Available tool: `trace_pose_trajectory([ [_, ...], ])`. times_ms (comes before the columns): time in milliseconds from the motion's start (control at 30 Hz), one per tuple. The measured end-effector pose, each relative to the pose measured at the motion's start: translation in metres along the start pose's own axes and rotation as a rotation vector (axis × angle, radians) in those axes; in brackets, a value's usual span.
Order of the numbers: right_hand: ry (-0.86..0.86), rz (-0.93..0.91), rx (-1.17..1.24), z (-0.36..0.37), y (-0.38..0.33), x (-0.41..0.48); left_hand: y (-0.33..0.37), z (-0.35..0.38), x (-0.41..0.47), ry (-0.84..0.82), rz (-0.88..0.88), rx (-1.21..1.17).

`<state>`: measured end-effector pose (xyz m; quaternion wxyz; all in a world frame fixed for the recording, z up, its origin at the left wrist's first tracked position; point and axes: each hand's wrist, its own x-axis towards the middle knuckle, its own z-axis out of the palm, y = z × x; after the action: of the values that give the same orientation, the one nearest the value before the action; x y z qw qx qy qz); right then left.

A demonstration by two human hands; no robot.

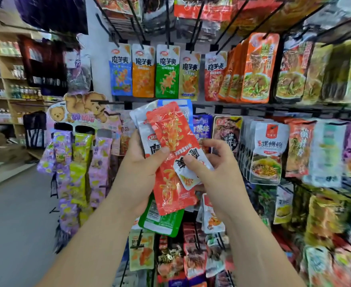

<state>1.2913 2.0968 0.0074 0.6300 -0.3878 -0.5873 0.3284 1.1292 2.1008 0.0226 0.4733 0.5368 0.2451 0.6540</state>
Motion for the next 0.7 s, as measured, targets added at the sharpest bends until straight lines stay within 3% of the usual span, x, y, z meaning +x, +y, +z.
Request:
trace_pose_trajectory([
  [300,0.12,0.038,-0.044,-0.013,-0.008,-0.003,0.003,0.001,0.0,-0.042,0.083,0.067],
  [467,0.304,-0.018,0.163,-0.036,-0.022,0.006,0.013,0.001,0.015,0.026,0.106,0.095],
  [700,0.259,-0.013,0.3,-0.064,-0.049,0.03,0.024,-0.002,0.034,0.088,0.134,0.117],
])
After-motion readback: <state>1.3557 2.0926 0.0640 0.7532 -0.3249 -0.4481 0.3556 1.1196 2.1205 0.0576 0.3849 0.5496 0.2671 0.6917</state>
